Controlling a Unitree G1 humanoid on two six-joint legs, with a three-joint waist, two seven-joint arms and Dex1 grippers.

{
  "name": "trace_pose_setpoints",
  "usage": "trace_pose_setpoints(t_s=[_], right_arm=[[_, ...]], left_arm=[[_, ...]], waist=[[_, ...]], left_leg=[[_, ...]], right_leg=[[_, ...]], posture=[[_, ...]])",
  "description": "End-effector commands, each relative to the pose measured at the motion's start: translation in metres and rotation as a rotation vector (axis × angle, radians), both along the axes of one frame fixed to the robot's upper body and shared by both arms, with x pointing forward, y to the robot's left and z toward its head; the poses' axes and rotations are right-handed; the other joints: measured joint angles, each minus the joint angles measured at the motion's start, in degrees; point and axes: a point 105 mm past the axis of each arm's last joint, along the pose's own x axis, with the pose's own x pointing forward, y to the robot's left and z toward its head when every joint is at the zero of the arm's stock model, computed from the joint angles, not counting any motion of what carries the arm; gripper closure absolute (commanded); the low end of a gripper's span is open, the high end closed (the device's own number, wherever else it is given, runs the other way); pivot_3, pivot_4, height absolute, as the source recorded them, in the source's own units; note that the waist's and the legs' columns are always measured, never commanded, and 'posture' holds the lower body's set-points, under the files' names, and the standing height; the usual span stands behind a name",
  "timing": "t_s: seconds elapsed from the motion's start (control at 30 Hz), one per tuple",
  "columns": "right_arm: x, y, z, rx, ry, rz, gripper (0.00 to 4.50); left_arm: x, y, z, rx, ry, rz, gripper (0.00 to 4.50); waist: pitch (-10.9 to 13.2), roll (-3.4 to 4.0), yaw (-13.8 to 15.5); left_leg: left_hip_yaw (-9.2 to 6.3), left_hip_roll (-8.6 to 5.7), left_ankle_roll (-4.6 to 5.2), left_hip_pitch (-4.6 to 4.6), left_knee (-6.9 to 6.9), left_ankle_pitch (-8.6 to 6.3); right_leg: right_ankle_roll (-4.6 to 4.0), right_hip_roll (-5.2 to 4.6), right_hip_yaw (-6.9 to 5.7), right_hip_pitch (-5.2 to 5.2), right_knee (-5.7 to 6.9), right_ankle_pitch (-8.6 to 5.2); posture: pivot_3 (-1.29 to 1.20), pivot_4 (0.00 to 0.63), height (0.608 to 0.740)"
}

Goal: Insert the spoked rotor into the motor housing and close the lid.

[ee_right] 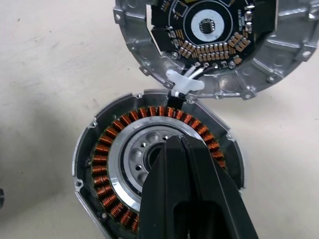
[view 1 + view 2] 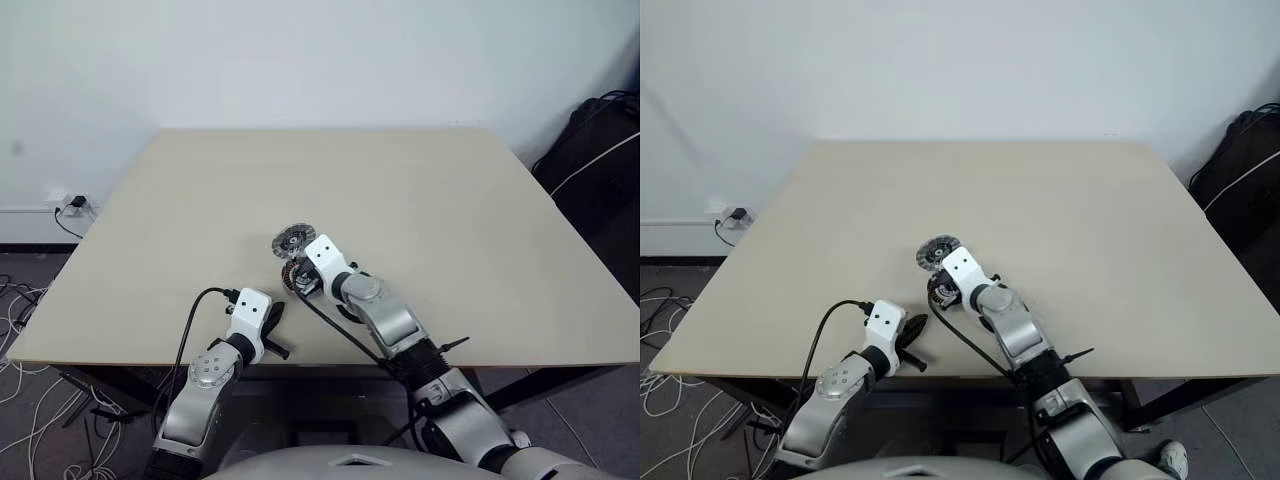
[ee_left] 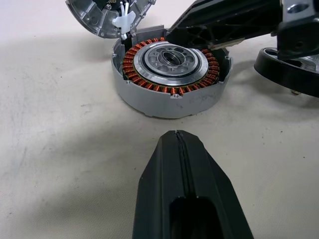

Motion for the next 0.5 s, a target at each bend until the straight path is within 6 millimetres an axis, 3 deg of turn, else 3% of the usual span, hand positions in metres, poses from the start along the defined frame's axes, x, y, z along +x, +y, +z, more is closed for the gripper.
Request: trace_pose_setpoints(t_s=[0.03,0.5], right_arm=[[0.006,0.01,0.014,0.028,-0.05,0.021,4.45],[0.0,0.024,0.003,0.023,-0.007,0.068,4.45]], left_arm=[[0.004,-0.003,0.012,-0.007,-0.049,-0.008,4.5],[0.002,-0.001,0.012,-0.007,-0.046,0.008,4.5]], waist=[[0.0,0.0,-0.01],[0.0,0.01,-0.06]], left_leg=[[0.0,0.0,0.0,0.0,0.0,0.0],[0.0,0.0,0.0,0.0,0.0,0.0]], right_leg=[[0.0,0.0,0.0,0.0,0.0,0.0],[0.0,0.03,0.01,0.0,0.01,0.0]], posture=[[0.0,0.0,0.74],[0.0,0.0,0.74]])
